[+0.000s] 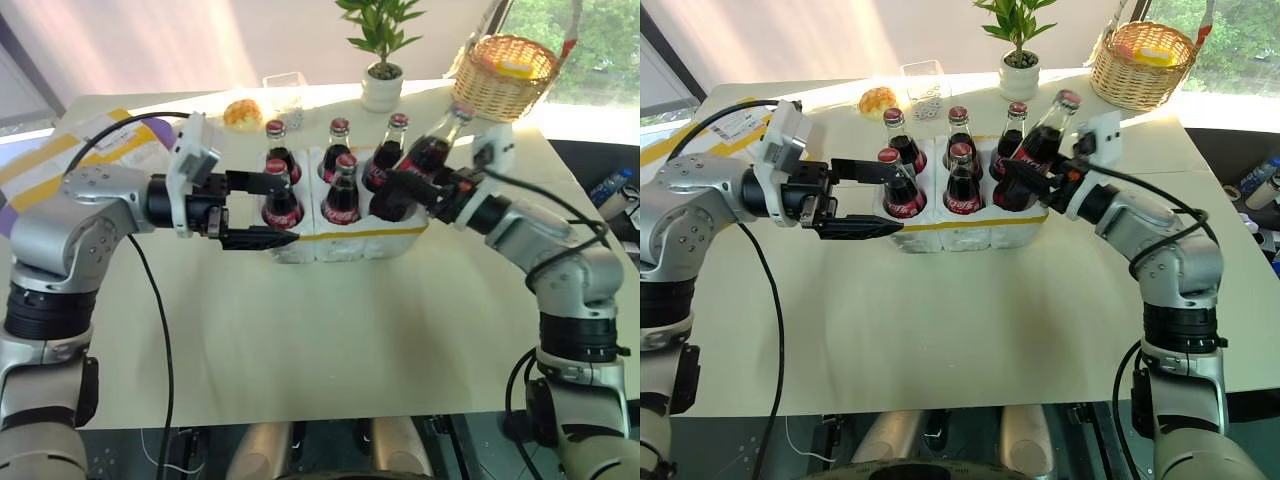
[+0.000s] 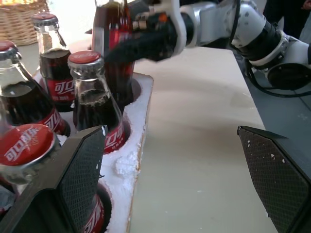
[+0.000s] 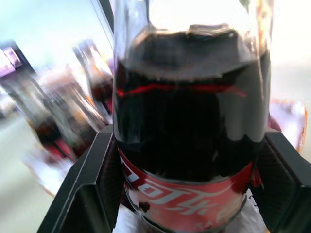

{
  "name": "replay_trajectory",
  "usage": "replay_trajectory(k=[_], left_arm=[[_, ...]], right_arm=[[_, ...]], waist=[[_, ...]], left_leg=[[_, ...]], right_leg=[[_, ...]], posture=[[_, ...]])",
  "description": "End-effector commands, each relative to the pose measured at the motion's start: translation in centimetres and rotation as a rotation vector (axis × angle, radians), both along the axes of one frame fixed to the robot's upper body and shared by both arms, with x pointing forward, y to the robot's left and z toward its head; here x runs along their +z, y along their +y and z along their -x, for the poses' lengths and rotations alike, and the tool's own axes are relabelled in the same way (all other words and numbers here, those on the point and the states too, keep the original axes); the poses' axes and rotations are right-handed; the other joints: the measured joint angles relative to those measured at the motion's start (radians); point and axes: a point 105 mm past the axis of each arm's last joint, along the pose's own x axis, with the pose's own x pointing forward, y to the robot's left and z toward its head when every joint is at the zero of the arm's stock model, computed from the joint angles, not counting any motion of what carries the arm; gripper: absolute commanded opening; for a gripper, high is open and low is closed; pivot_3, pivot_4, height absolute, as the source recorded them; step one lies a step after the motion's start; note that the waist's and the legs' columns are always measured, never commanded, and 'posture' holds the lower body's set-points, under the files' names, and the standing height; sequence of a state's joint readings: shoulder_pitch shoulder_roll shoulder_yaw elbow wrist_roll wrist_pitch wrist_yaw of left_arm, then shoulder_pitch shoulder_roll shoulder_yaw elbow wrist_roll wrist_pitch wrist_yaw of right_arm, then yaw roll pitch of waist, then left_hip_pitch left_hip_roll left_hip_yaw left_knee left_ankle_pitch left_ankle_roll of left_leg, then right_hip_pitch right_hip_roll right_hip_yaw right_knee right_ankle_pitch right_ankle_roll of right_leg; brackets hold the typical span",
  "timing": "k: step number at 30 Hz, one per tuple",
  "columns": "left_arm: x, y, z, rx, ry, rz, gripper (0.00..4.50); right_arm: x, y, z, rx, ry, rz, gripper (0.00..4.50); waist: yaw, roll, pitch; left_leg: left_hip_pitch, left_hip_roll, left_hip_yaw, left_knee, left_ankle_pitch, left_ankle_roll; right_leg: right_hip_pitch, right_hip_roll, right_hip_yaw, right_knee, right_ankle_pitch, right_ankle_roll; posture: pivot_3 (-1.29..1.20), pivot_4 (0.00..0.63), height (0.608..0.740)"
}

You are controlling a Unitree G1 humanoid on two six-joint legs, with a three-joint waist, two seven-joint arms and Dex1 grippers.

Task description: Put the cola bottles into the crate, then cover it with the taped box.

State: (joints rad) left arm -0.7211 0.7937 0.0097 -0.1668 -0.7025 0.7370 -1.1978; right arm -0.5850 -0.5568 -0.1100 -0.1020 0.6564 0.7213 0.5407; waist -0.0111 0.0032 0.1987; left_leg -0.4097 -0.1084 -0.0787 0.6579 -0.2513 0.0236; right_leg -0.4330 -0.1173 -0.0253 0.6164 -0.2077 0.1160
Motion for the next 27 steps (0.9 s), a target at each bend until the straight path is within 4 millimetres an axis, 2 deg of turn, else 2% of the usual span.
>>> replay_trajectory(k=[1,7,9,10,11,15,20,23,25,27], left_arm=[[1.1,0.3,0.3,0.005,-0.047,0.018,4.50],[1.1,0.6,0.2,0.023,-0.052,0.013,4.50],[1.0,0.8,0.2,0.033,-0.053,0.009,4.50],[0.9,0.9,0.2,0.041,-0.056,0.003,4.50],[0.9,1.0,0.2,0.047,-0.057,-0.001,4.50],[0.7,2.0,0.0,0.126,-0.061,0.006,4.50],[1.3,4.2,-0.4,0.296,-0.120,0.001,4.50],[2.1,7.2,-0.5,0.456,-0.192,-0.048,4.50],[2.3,9.1,-0.5,0.556,-0.236,-0.097,4.50],[2.5,10.8,-0.3,0.642,-0.273,-0.140,4.50]], right_arm=[[1.0,1.3,0.2,0.080,-0.141,0.194,2.80],[-1.3,2.5,-0.7,0.145,-0.087,0.299,2.80],[-2.0,2.5,-1.1,0.145,-0.042,0.297,3.84],[-2.2,2.5,-1.2,0.147,-0.030,0.298,4.06],[-2.3,2.5,-1.2,0.149,-0.023,0.299,4.47],[-1.7,2.3,0.5,0.237,-0.034,0.333,4.47],[3.6,-0.1,2.5,0.261,-0.102,0.261,4.47],[7.6,-2.7,3.3,0.220,-0.159,0.196,4.47],[9.3,-4.0,3.4,0.187,-0.165,0.150,4.47],[9.9,-4.8,3.5,0.174,-0.154,0.127,4.47]], waist=[[-0.001,0.000,0.000],[-0.009,-0.001,0.000],[-0.010,-0.001,-0.001],[-0.011,-0.001,-0.001],[-0.010,-0.002,-0.001],[-0.005,-0.002,-0.001],[0.003,-0.002,-0.001],[0.002,-0.002,0.000],[0.000,-0.002,0.000],[-0.001,-0.003,-0.001]], left_leg=[[0.000,0.000,0.000,0.000,0.000,-0.001],[0.000,0.001,0.000,0.000,0.000,-0.001],[0.001,0.001,0.000,0.000,0.001,-0.001],[0.001,0.001,0.000,0.000,0.001,-0.001],[0.002,0.001,0.000,0.000,0.001,-0.002],[0.002,0.001,0.000,0.001,0.001,-0.002],[0.000,0.001,-0.001,0.000,0.001,-0.002],[-0.001,0.001,-0.001,0.000,0.000,-0.001],[-0.001,0.001,0.000,-0.001,0.000,-0.001],[0.000,0.001,0.000,-0.003,0.000,-0.001]], right_leg=[[0.000,0.000,0.000,0.000,0.000,0.000],[0.000,0.000,0.000,0.000,0.000,0.000],[0.000,0.001,0.000,0.001,0.000,0.000],[0.000,0.001,0.000,0.001,0.000,0.000],[0.000,0.001,0.000,0.002,0.000,0.000],[0.001,0.001,0.000,0.002,0.000,-0.001],[-0.001,0.000,0.000,0.002,0.000,-0.001],[-0.001,0.000,0.000,0.000,0.000,-0.001],[-0.002,0.000,0.000,0.000,0.000,-0.001],[-0.001,0.000,0.000,-0.001,0.000,-0.001]], posture=[[0.00,0.150,0.740],[0.00,0.150,0.740],[0.00,0.150,0.740],[0.00,0.150,0.740],[0.00,0.150,0.740],[0.00,0.150,0.740],[0.00,0.150,0.740],[0.00,0.150,0.740],[0.00,0.150,0.740],[0.00,0.150,0.740]])
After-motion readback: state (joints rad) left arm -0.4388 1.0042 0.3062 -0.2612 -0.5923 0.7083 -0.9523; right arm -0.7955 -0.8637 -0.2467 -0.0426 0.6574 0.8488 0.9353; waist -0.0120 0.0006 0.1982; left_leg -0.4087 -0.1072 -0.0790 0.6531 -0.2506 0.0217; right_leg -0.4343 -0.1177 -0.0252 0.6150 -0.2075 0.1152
